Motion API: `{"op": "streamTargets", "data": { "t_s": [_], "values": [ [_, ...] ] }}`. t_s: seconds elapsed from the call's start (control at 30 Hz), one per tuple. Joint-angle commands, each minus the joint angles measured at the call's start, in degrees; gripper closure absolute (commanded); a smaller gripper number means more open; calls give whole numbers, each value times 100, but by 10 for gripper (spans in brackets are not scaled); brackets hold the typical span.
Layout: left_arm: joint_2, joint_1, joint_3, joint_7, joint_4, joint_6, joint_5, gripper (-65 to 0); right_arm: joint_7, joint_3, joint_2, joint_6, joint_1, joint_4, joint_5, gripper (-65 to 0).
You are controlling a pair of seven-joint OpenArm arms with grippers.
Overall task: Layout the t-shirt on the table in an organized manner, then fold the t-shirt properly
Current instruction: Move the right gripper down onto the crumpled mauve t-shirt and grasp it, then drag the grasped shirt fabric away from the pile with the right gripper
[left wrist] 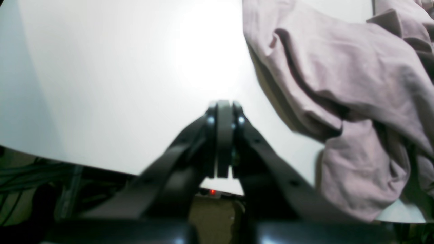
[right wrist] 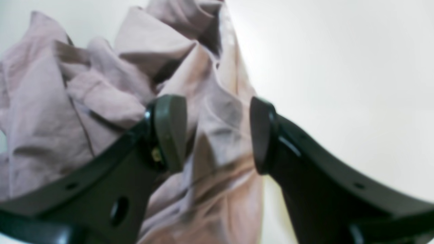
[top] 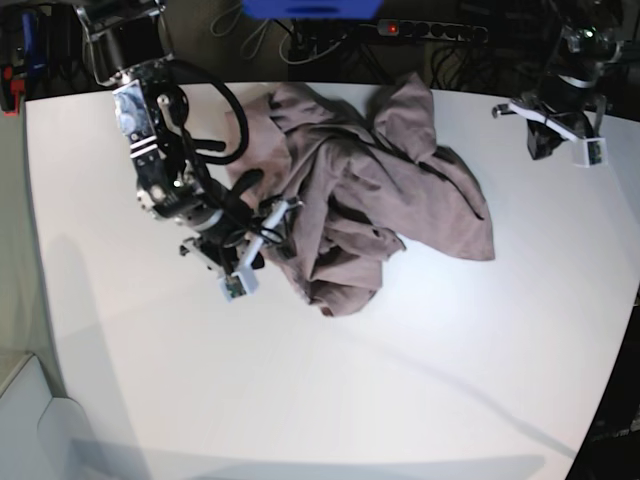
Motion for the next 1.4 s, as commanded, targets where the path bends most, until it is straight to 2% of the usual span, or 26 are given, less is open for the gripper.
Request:
{"op": "streamTargets", "data": {
  "t_s": [0.0,0.2,0.37,0.43,0.6,0.8,0.93,1.07,1.23,1.37],
  "values": [
    [-39,40,-50,-105,97,-8,-57,0,134,30,7,76,134,19,45,-310],
    [-48,49,-59,-105,97,-8,-66,0,161,30,7,76,283,-323,45,-307],
    [-31,31,-59,-105,89,-8,-66,0,424,13,7,76,221,-332,54,-298],
    [-31,31,-59,-105,89,-8,-66,0,424,-93,7,76,221,-341,54,-259],
    [-31,14,-59,-105,89,-8,-66,0,424,-383,15,76,239,-350,45,-116],
    [-22,49,-59,-105,89,-8,-66,0,424,-480,24,76,283,-640,45,-6],
    [-22,58,-68,-105,89,-8,-66,0,424,-462,59,76,301,-578,45,0],
    [-22,58,-68,-105,89,-8,-66,0,389,-330,226,76,283,-16,63,0],
    [-22,66,-68,-105,97,-8,-66,0,354,180,253,76,292,1057,63,0],
    [-39,181,-68,-105,115,-8,-66,0,354,531,262,76,485,1417,72,0]
  ]
}}
